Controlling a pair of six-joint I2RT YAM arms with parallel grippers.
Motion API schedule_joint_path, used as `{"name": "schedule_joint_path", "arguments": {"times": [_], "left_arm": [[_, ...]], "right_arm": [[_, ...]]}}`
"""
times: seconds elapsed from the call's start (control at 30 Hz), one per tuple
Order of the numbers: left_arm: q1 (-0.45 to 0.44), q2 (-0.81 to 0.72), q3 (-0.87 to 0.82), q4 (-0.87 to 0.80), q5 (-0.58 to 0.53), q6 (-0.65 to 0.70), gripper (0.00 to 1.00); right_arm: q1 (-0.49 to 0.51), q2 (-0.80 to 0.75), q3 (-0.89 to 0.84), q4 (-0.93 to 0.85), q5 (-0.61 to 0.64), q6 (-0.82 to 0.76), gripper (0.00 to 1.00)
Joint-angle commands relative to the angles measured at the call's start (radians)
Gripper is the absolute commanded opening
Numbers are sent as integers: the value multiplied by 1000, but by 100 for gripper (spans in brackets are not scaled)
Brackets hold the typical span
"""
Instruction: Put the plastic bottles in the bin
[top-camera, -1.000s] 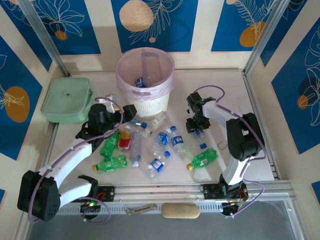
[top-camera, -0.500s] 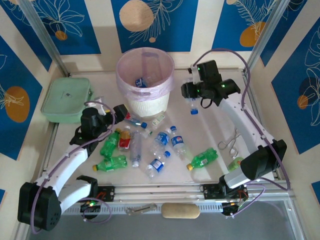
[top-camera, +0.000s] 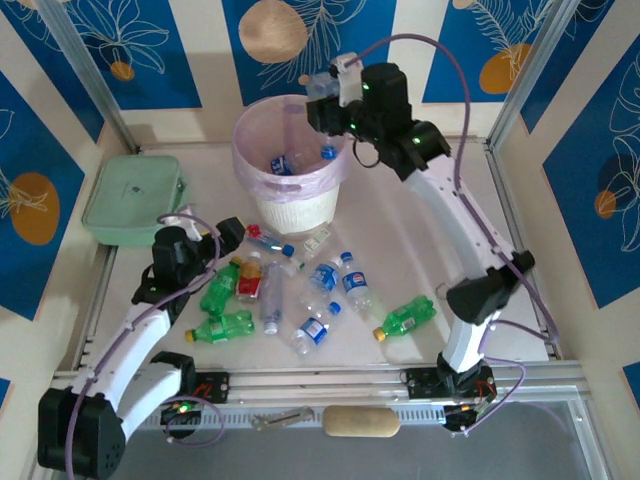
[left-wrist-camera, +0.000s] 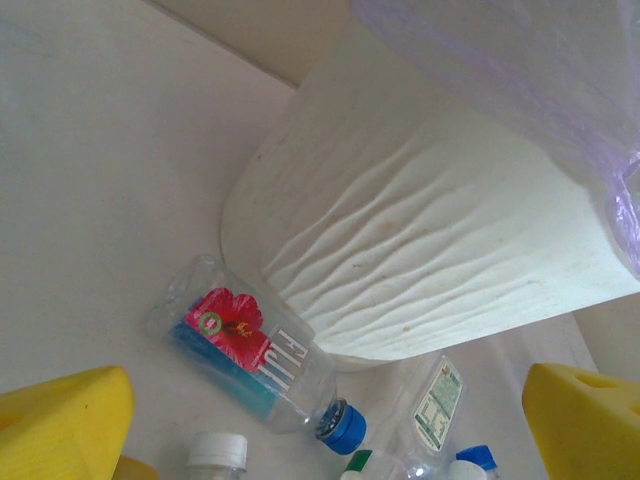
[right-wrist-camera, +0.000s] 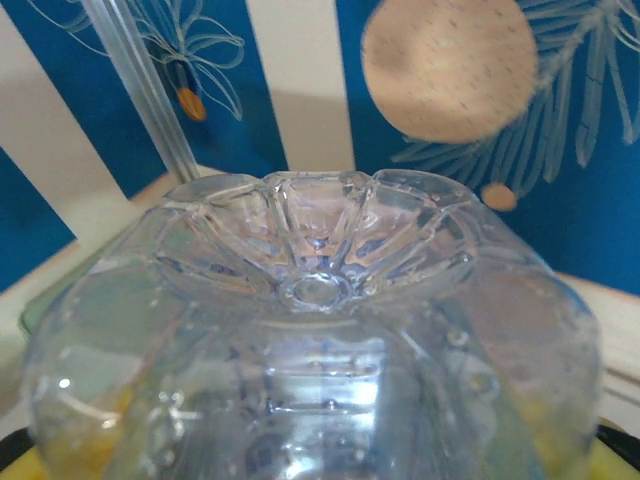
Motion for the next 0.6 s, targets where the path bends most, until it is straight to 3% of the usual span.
{"name": "schedule_joint_path", "arguments": {"times": [0.0, 0.23, 0.57], "left_arm": [[10, -36, -16, -41, 14, 18, 99], [15, -91, -25, -101, -3, 42, 99], [17, -122, -53, -104, -13, 41, 100]], "right_arm": [[13, 115, 134, 49, -54, -17, 37], [35, 408, 471, -86, -41, -45, 38], [71, 479, 377, -66, -63, -35, 40]]}}
